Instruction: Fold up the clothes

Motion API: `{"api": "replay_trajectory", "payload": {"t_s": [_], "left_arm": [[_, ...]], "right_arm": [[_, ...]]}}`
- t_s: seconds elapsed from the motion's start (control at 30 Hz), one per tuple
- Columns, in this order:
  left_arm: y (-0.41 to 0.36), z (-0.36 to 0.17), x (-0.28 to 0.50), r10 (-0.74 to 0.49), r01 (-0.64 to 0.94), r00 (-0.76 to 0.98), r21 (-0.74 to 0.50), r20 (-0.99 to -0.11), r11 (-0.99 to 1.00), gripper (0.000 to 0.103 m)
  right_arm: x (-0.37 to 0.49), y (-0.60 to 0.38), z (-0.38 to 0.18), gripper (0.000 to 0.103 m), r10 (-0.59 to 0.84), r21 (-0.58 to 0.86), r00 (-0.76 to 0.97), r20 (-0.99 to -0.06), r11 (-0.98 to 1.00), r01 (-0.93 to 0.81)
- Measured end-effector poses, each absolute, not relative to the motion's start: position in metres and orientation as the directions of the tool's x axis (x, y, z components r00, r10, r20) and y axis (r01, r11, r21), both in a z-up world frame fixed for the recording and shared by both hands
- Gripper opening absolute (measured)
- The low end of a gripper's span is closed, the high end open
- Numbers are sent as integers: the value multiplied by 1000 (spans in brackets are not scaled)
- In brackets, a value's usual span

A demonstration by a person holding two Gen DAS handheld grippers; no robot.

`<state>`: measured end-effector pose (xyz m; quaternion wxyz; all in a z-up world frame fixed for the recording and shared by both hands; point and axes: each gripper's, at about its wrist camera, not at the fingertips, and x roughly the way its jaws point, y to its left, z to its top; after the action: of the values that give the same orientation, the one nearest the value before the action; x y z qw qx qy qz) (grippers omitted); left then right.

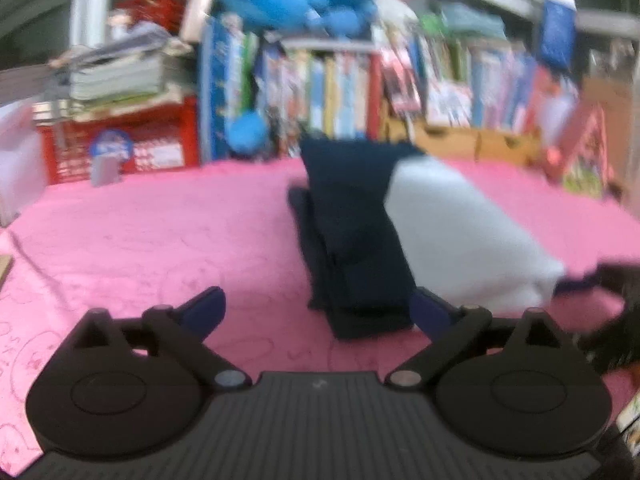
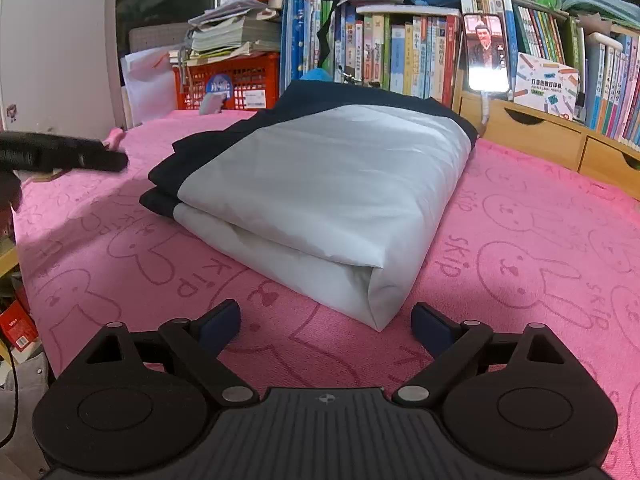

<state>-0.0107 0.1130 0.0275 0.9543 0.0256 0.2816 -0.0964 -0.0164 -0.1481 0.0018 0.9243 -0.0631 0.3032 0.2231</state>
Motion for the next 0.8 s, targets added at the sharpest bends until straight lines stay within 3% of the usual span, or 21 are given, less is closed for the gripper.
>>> {"api": "replay_trajectory", "payload": {"t_s": [0.13, 0.8], "left_arm": [[104, -1, 9, -166, 228, 757, 18, -631, 974, 101], [104, -9, 23, -198, 247, 775, -1, -600, 969, 103]], "right_arm": [[-16, -148, 2, 94, 374, 19, 717, -588, 893, -450], [-13, -148, 1, 99, 380, 29, 707, -596, 890, -455]]}}
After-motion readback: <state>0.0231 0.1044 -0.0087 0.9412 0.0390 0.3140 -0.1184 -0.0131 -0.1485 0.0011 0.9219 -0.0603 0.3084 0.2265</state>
